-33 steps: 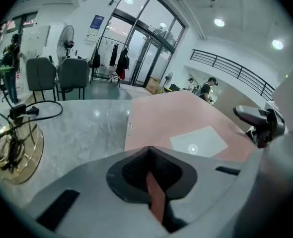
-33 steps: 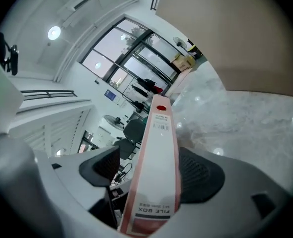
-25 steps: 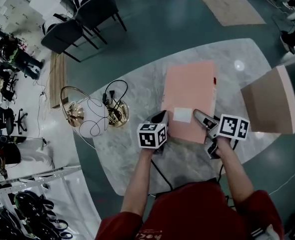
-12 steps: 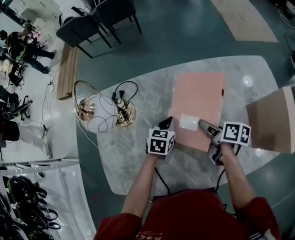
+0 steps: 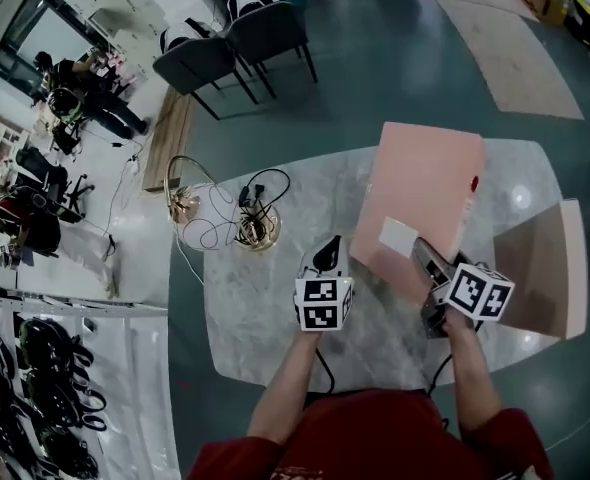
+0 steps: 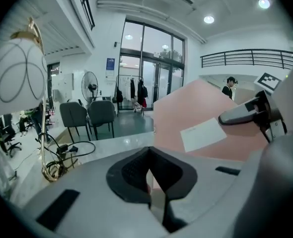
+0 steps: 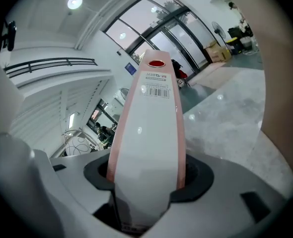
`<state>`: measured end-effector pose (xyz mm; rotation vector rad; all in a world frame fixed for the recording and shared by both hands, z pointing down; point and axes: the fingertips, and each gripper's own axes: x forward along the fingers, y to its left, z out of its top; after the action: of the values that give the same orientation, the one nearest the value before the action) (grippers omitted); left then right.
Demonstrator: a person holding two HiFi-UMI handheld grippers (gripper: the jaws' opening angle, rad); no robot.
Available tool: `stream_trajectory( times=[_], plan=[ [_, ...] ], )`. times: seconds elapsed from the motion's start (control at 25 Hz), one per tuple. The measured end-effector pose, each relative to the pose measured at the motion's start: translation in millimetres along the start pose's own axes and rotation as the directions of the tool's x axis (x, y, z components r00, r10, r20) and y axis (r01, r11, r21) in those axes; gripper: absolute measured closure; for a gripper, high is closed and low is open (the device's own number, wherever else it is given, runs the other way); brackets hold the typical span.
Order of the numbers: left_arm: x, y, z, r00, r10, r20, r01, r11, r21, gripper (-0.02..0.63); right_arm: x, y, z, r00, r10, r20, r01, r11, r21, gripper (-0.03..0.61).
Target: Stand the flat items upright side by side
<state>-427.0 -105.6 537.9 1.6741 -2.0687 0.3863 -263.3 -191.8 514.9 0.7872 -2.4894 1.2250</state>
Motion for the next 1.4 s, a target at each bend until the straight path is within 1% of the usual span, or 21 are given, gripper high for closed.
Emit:
stream_trajectory(
  times=[0.12,0.2,0.36,0.48,0.6,0.68,0.84,0.96,1.12,1.2,1.32,1.4],
  plan=[
    [-15,-9,18,0.997,0.032,0.065,-0.032,0.999,0.002,0.609,-9,1,14,0.998,-0.002,0.057,0.007,0.996,-0.093,0.313],
    [-23,-13,25,0.993,0.053,0.109,-0.053,0.999,0.003,0.609,-12,1,19,0.996,-0.007,0.091,0.022,0.986,-0.164,0.311],
    [-36,-20,38,0.978,0.091,0.19,-0.091,0.996,-0.01,0.609,-21,0,25,0.988,-0.034,0.151,0.078,0.951,-0.299,0.311],
    [-44,-28,43,0.967,0.105,0.233,-0.104,0.994,-0.018,0.609,-34,-1,29,0.974,-0.063,0.218,0.144,0.913,-0.382,0.311],
    [-47,-34,43,0.963,0.098,0.251,-0.096,0.995,-0.021,0.609,-45,-6,31,0.952,-0.096,0.292,0.23,0.854,-0.467,0.311],
    [-50,-38,42,0.963,0.088,0.253,-0.086,0.996,-0.019,0.609,-54,-10,30,0.935,-0.127,0.331,0.289,0.815,-0.503,0.311],
    [-53,-56,37,0.966,0.046,0.254,-0.043,0.999,-0.018,0.609,-83,-30,22,0.902,-0.204,0.381,0.392,0.758,-0.522,0.311],
    [-52,-69,32,0.965,0.006,0.262,-0.003,1.0,-0.011,0.609,-100,-47,13,0.87,-0.26,0.418,0.462,0.726,-0.51,0.311],
    [-58,-88,26,0.96,-0.045,0.276,0.047,0.999,0.002,0.609,-122,-66,4,0.828,-0.324,0.459,0.535,0.701,-0.471,0.311],
    [-63,-99,22,0.959,-0.074,0.275,0.075,0.997,0.007,0.609,-134,-76,-2,0.808,-0.358,0.468,0.565,0.695,-0.444,0.311],
    [-69,-112,15,0.957,-0.105,0.269,0.106,0.994,0.012,0.609,-146,-88,-12,0.788,-0.394,0.473,0.592,0.697,-0.404,0.311],
    [-74,-118,11,0.957,-0.117,0.265,0.118,0.993,0.012,0.609,-153,-89,-18,0.78,-0.4,0.481,0.602,0.691,-0.401,0.311]
  ],
)
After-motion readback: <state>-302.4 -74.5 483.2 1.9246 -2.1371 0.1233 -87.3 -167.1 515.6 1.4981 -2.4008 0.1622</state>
